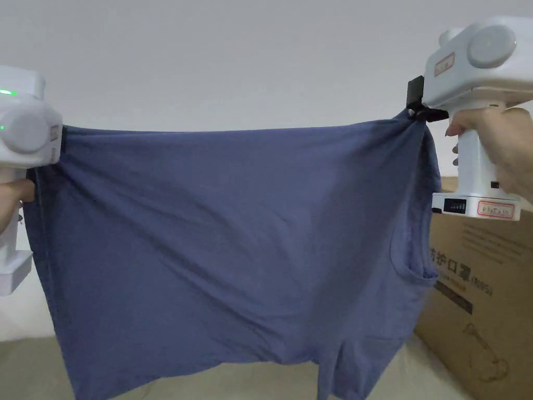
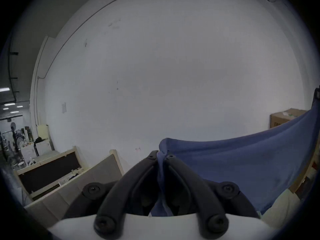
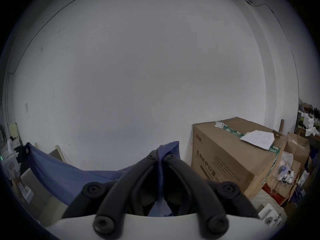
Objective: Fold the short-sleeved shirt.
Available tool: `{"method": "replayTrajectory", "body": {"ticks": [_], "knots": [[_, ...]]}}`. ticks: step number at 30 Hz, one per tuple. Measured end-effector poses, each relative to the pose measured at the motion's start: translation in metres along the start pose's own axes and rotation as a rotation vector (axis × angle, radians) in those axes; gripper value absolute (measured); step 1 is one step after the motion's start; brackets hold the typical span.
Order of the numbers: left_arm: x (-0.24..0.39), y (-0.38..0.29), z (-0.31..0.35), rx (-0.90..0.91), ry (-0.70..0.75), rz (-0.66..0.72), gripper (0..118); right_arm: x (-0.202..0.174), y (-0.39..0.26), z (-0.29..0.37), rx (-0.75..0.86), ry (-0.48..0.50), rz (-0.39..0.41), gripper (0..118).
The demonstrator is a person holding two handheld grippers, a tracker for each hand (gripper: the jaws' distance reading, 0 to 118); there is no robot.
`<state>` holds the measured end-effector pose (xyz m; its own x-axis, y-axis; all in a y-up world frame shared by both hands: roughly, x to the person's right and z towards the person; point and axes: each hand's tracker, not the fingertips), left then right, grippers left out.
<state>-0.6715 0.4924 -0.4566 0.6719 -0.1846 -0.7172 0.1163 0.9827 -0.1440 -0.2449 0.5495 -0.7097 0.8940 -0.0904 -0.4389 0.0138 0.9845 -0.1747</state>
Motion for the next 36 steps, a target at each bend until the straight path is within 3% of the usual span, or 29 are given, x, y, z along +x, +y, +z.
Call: {"method": "replayTrajectory", "body": {"ticks": [7,15,19,24,28,36], "knots": [[0.038,-0.139,-0.043,-0.21,-0.013,-0.107,2,-0.002,-0.117,-0.072,-0.232,-0.016,0.053,3],[0.083,-0.336,-0.063,-0.615,-0.106,-0.05,2,0.01,-0.317,-0.138,-0.595,-0.055,0.036,3],[0.088,-0.393,-0.048,-0.737,-0.133,-0.009,2,0.028,-0.394,-0.137,-0.737,-0.076,0.009,3],[0.074,-0.413,-0.011,-0.769,-0.152,-0.01,2,0.05,-0.437,-0.106,-0.81,-0.074,0.029,3],[0.054,-0.409,0.043,-0.776,-0.191,-0.038,2,0.063,-0.444,-0.046,-0.792,-0.045,-0.017,3],[-0.006,-0.398,0.19,-0.773,-0.247,-0.022,2,0.083,-0.478,0.142,-0.831,0.003,-0.065,3]]}}
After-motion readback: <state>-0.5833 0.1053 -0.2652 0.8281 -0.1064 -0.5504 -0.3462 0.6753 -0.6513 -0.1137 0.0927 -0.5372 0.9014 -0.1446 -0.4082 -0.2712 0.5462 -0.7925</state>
